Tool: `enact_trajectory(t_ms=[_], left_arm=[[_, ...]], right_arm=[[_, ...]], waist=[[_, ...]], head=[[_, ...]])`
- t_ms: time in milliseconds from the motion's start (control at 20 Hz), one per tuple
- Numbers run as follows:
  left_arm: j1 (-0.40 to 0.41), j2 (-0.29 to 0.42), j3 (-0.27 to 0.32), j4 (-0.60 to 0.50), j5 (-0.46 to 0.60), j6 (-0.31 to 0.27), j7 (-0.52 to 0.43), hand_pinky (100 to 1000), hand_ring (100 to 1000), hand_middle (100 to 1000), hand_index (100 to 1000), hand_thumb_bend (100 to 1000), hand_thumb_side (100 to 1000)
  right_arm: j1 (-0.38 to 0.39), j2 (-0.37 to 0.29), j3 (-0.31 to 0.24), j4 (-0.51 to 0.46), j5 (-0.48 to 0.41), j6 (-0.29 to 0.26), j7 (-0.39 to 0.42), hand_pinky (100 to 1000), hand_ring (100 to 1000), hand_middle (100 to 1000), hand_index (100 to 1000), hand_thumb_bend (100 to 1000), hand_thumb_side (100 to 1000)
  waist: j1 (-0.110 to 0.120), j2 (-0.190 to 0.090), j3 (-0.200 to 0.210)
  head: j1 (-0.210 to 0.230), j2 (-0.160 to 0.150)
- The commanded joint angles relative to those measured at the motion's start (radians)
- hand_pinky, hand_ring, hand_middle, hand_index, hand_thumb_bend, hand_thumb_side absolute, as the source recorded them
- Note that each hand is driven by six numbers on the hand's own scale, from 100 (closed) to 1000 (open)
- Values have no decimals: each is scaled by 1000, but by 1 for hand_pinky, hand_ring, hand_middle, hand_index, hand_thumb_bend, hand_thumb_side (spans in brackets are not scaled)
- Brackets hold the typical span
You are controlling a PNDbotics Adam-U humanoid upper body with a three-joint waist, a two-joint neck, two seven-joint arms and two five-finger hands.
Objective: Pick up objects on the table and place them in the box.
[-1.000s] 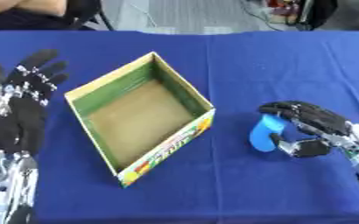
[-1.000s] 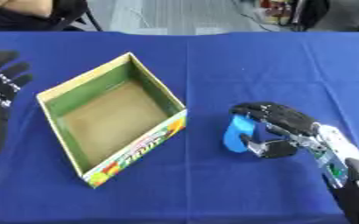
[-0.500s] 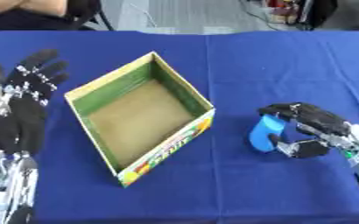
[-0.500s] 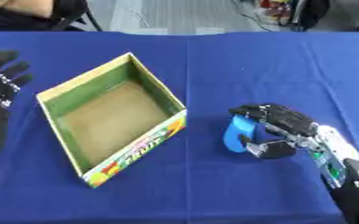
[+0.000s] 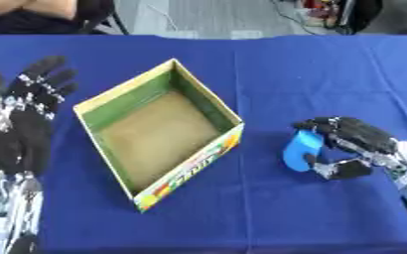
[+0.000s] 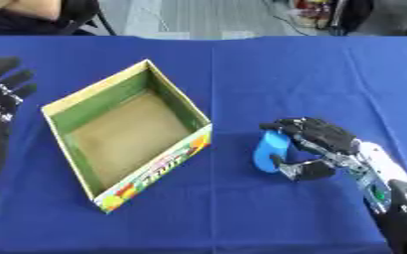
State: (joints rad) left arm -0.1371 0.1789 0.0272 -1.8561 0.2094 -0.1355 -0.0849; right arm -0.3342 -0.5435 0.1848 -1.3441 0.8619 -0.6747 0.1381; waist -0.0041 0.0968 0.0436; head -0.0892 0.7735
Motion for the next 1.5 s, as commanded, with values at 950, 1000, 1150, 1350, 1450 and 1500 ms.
enact_trajectory(t_ms=[950,1000,1150,1350,1450,1500], left_arm=[[-11,12,-3,-9,6,-2,-5,870,844,858,861,982,1000],[-11,12,-2,-9,6,-2,-5,870,844,857,861,982,1000],[-10,12,-2,-8,5,-2,-4,870,845,858,860,982,1000],[-10,12,-1,-8,5,-3,-3,871,846,858,859,982,1000],[-9,12,0,-9,5,-3,-2,871,847,858,859,982,1000],[-9,12,1,-9,5,-3,-2,871,847,858,859,981,1000]], right_arm=[[11,-3,-25,-37,-60,34,-60,100,109,248,405,100,209],[13,-1,-28,-45,-70,38,-64,100,110,248,405,100,210],[19,7,-49,-86,-108,59,-77,100,100,238,398,100,214],[27,14,-87,-147,-161,105,-79,100,100,230,393,100,222],[34,19,-108,-170,-188,130,-80,100,100,223,388,100,224],[39,24,-125,-178,-206,146,-85,100,100,222,388,100,224]], waist=[[1,-8,0],[1,-8,-1],[1,-8,-3],[2,-8,-6],[2,-8,-7],[2,-8,-8]], head=[[-15,-3],[-15,-3],[-13,-3],[-11,-3],[-9,-3],[-7,-3]])
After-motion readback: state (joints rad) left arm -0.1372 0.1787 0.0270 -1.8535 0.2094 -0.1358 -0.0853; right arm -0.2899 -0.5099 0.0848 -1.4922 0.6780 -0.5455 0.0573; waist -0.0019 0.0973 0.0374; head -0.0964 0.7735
